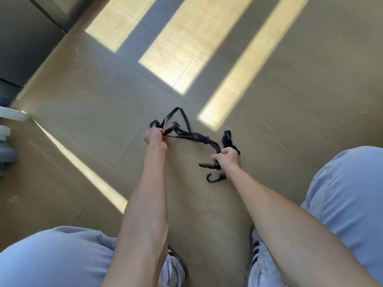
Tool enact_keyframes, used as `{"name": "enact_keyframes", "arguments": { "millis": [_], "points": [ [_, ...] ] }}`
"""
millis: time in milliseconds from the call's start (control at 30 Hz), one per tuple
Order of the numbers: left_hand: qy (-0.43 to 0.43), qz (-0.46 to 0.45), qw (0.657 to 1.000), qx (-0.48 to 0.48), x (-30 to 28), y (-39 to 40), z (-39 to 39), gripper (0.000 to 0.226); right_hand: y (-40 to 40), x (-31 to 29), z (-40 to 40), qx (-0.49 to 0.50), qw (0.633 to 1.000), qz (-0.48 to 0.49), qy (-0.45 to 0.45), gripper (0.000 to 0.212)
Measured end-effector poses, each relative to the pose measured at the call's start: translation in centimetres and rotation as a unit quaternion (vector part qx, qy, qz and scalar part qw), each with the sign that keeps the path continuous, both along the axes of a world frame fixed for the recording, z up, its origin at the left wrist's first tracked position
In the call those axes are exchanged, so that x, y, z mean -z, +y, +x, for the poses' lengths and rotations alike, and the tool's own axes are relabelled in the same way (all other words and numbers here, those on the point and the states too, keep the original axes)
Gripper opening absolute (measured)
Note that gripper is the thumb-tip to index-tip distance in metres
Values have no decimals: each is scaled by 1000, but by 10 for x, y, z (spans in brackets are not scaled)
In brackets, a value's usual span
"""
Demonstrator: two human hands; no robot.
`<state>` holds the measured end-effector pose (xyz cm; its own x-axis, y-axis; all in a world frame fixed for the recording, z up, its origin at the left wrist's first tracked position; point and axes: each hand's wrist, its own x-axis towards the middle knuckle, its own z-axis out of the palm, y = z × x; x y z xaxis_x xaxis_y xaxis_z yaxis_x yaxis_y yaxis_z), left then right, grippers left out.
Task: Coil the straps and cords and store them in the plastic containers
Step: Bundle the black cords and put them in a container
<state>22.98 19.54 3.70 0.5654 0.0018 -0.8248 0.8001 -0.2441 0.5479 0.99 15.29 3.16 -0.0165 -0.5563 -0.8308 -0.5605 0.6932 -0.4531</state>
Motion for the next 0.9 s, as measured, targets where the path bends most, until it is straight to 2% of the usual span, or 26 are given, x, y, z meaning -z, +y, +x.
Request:
{"name": "enact_keyframes", "arguments": {
  "millis": [33,67,133,200,300,400,467,533,667,700,767,833,900],
  "points": [
    [-29,77,996,40,5,3,-2,17,-1,2,-2,-9,994,-56,89,24],
    [-54,156,982,91,10,8,-6,21,-2,3,-4,-6,984,-100,144,22],
    [-88,279,943,157,20,22,-17,44,-7,7,-6,-18,968,-167,186,24],
    [-132,329,928,119,26,31,-22,44,-13,15,-8,-80,950,-225,198,27],
    [-173,327,929,5,30,36,-19,32,-19,25,-11,-115,931,-278,204,30],
    [-177,286,940,-55,35,43,-16,36,-17,31,-13,-98,935,-244,237,37],
    [-205,270,941,-19,38,44,-20,35,-13,35,-16,-111,945,-179,250,43],
    [-211,278,936,46,45,44,-25,44,-10,38,-17,-95,952,-152,250,42],
    [-109,337,930,102,60,51,-34,41,-6,33,-11,-37,948,-226,223,7],
    [-86,336,929,130,61,53,-36,45,-6,31,-7,-41,944,-247,215,8],
    [-78,329,921,193,62,53,-42,42,-8,29,0,-79,939,-266,201,13],
    [-99,321,914,227,61,48,-44,29,-8,31,3,-183,915,-288,214,30],
    [-113,258,935,214,58,40,-40,17,-6,37,3,-259,887,-302,233,38]
  ]
}}
